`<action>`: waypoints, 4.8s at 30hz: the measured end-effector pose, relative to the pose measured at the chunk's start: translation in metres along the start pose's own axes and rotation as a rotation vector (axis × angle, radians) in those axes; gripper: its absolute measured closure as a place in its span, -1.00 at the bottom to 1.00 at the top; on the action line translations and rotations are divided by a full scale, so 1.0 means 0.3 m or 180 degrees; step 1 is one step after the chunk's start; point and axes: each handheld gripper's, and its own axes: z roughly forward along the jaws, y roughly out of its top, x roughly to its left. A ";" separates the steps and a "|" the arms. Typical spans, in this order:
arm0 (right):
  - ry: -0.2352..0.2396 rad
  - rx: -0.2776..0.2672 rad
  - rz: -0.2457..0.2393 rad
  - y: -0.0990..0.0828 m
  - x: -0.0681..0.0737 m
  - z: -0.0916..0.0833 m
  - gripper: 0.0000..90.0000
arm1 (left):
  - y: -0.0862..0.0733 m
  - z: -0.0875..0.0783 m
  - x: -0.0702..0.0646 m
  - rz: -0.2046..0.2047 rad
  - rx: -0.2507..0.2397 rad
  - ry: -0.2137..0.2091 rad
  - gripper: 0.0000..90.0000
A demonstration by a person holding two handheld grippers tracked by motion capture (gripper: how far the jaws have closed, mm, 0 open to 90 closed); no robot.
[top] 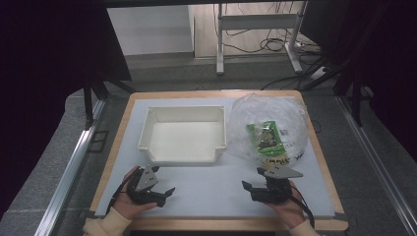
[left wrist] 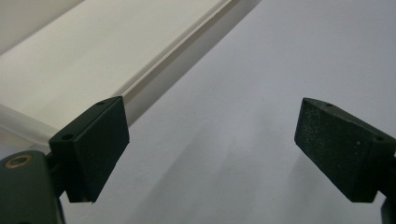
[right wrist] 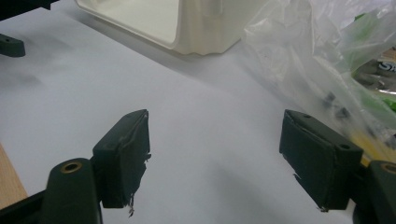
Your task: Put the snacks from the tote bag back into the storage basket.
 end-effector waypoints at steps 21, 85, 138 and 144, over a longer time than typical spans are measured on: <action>-0.0036 0.0027 -0.0098 0.000 0.008 0.000 -0.40 | 0.010 0.012 -0.002 0.0027 -0.0016 -0.0045 -0.78; -0.0191 -0.0171 -0.0186 0.235 -0.040 -0.072 -0.41 | 0.012 0.001 -0.020 0.0046 -0.0002 0.0045 -0.78; -0.0514 -0.0171 0.0300 0.396 -0.379 0.010 -0.40 | 0.007 -0.006 -0.017 0.0057 -0.0021 0.0011 -0.78; -0.0574 -0.0119 0.0314 0.398 -0.401 0.022 -0.39 | 0.007 -0.006 -0.017 0.0060 -0.0025 0.0012 -0.78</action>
